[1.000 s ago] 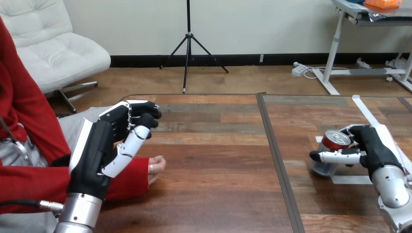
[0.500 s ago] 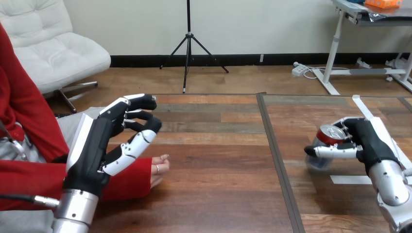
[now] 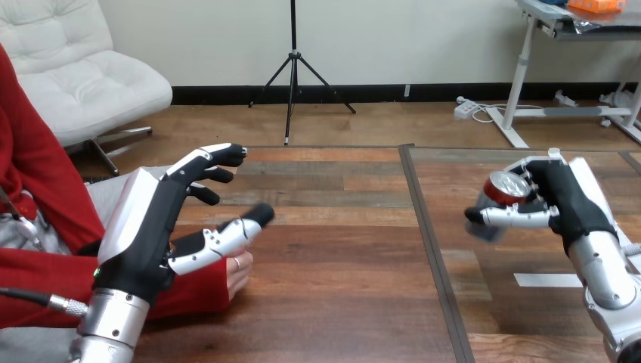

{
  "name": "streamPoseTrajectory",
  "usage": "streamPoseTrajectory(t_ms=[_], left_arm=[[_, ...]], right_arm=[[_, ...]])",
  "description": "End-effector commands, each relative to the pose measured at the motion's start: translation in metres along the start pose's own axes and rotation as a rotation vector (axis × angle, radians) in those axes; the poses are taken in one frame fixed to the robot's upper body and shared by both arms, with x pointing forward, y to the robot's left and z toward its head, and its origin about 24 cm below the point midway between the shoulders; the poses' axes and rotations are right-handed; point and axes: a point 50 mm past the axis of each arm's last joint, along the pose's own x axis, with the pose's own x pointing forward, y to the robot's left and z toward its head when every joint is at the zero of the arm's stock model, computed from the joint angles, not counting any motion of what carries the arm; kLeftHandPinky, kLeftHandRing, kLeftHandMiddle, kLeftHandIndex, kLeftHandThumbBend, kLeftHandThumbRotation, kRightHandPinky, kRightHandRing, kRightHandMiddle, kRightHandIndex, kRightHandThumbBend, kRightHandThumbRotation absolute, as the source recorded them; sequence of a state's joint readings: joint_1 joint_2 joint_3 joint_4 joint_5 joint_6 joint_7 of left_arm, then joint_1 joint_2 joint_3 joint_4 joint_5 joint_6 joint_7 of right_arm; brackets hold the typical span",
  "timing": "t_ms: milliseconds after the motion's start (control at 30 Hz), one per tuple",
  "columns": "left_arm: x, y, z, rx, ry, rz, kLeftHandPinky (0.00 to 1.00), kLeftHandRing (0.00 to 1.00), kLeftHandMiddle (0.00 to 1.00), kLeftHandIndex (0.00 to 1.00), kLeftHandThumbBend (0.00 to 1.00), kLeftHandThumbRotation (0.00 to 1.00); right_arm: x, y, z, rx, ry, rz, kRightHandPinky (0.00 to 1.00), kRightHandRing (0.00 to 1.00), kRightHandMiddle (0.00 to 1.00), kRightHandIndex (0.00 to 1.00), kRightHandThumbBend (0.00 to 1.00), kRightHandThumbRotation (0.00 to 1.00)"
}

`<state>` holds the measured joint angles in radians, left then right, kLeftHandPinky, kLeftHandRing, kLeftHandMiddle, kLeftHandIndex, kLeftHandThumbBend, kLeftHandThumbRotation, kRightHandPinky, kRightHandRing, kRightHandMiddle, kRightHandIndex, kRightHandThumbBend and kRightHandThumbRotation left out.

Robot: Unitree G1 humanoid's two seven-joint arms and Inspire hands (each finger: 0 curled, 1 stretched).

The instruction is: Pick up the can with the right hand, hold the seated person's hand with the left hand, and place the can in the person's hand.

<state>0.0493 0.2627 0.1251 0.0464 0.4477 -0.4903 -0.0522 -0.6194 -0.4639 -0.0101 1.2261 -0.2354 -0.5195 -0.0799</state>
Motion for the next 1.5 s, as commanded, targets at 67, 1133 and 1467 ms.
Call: streamPoseTrajectory(t_ms=[67,1133,1467], left_arm=[[0.009,0.009,0.014,0.146,-0.075,-0.046,0.65,0.79,0.83,0.82,0.92,0.59],[0.016,0.011,-0.003,0.430,-0.002,-0.189,0.77,0.82,0.84,0.82,1.00,0.40],[0.019,0.012,-0.014,0.474,0.040,-0.200,0.76,0.82,0.84,0.82,1.00,0.40]], right_arm=[[0.014,-0.012,0.038,0.033,-0.166,-0.048,0.28,0.32,0.39,0.44,0.88,0.00],[0.016,-0.013,0.048,0.050,-0.233,-0.043,0.22,0.27,0.36,0.44,0.88,0.00],[0.016,-0.013,0.048,0.043,-0.235,-0.047,0.16,0.21,0.32,0.44,0.88,0.00]])
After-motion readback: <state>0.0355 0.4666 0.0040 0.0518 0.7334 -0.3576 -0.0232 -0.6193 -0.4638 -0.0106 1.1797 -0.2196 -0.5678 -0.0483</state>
